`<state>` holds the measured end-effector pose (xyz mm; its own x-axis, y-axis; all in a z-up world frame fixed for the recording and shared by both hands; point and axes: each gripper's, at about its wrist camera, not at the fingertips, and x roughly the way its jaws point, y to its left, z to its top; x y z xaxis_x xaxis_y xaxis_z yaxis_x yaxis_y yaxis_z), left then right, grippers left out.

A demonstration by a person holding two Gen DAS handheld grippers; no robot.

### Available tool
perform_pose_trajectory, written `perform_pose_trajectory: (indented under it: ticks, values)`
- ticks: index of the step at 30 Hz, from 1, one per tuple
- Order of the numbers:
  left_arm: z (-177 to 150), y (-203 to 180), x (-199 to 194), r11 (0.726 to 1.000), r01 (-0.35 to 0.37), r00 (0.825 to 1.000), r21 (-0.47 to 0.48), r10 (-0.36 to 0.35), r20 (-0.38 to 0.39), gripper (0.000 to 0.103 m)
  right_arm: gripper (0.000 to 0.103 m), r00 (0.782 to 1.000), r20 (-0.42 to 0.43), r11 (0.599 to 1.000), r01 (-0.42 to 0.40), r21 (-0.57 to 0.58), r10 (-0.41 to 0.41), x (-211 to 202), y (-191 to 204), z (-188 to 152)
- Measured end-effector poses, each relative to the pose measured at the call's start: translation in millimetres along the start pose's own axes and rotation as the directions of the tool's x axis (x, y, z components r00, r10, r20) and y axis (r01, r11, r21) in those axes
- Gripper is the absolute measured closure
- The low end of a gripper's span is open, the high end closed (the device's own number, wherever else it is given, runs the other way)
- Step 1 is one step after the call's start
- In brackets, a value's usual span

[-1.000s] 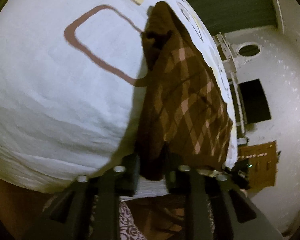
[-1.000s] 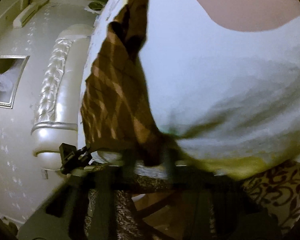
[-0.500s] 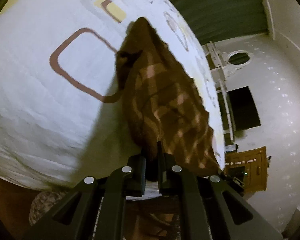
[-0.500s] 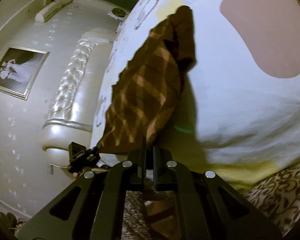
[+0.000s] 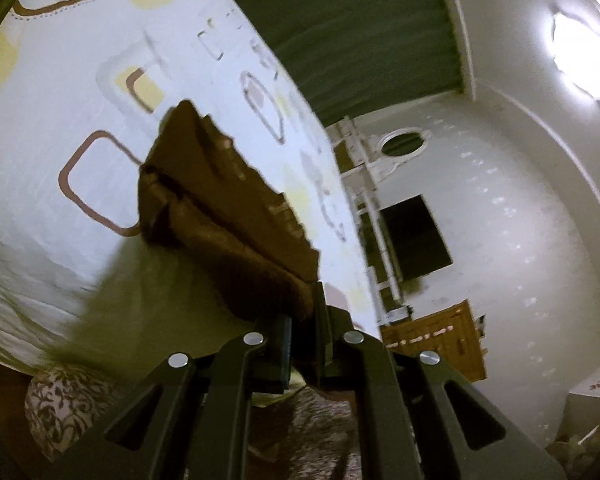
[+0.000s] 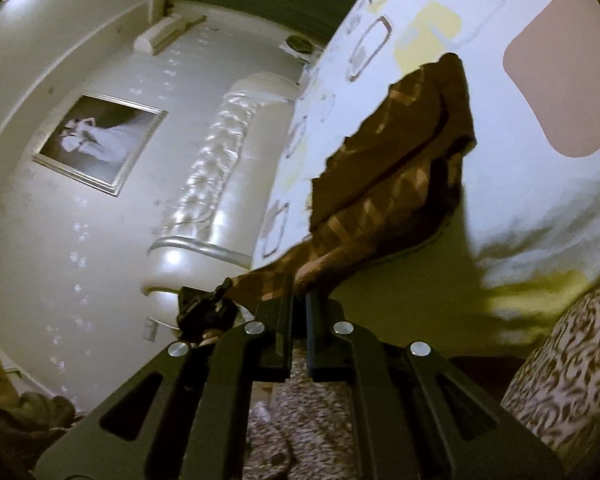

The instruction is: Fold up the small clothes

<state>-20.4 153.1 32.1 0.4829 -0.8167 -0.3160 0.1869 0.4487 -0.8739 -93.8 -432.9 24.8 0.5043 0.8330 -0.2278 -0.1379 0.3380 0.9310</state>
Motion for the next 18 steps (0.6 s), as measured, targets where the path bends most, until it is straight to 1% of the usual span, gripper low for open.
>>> perform_pose_trajectory:
  ticks: [4, 6, 10, 11, 12, 13, 15, 16, 17, 18]
  values:
    - [4, 0, -14, 0.999, 0.035, 0.999, -0.015, -0.034, 0.041, 0.094, 0.099, 0.999, 0.016, 0.999, -0.030, 0.012, 0.030, -8, 4, -2]
    - [8, 5, -16, 0.998, 0.044, 0.997, -0.045, -0.041, 0.061, 0.094, 0.099, 0.999, 0.021, 0.999, -0.044, 0.028, 0.044, -6, 2, 1]
    - [28, 9, -8, 0.995, 0.050, 0.995, -0.085, -0.042, 0.087, 0.094, 0.099, 0.997, 0.032, 0.996, -0.071, 0.063, 0.069, 1, -4, 13]
    - [31, 8, -7, 0.995, 0.051, 0.995, -0.083, -0.043, 0.090, 0.094, 0.099, 0.996, 0.039, 0.994, -0.082, 0.072, 0.079, 4, -6, 19]
    - [43, 4, 1, 0.996, 0.046, 0.995, -0.075, -0.039, 0.094, 0.094, 0.099, 0.995, 0.043, 0.993, -0.088, 0.074, 0.085, 6, -7, 24]
    - [48, 2, 4, 0.997, 0.043, 0.995, -0.069, -0.036, 0.097, 0.094, 0.099, 0.995, 0.047, 0.993, -0.092, 0.076, 0.089, 10, -6, 31]
    - [68, -3, 19, 0.998, 0.033, 0.995, -0.062, -0.026, 0.100, 0.094, 0.099, 0.993, 0.059, 0.992, -0.104, 0.073, 0.100, 19, -6, 53]
    - [78, -4, 26, 0.998, 0.028, 0.995, -0.064, -0.022, 0.102, 0.094, 0.099, 0.993, 0.062, 0.993, -0.101, 0.065, 0.097, 22, -5, 61]
    - [88, -5, 34, 0.998, 0.026, 0.994, -0.065, -0.019, 0.103, 0.094, 0.099, 0.994, 0.072, 0.995, -0.089, 0.049, 0.086, 28, -5, 78]
    - [101, -5, 45, 0.998, 0.009, 0.995, -0.059, -0.003, 0.104, 0.094, 0.099, 0.993, 0.080, 0.995, -0.089, 0.043, 0.085, 32, -6, 89]
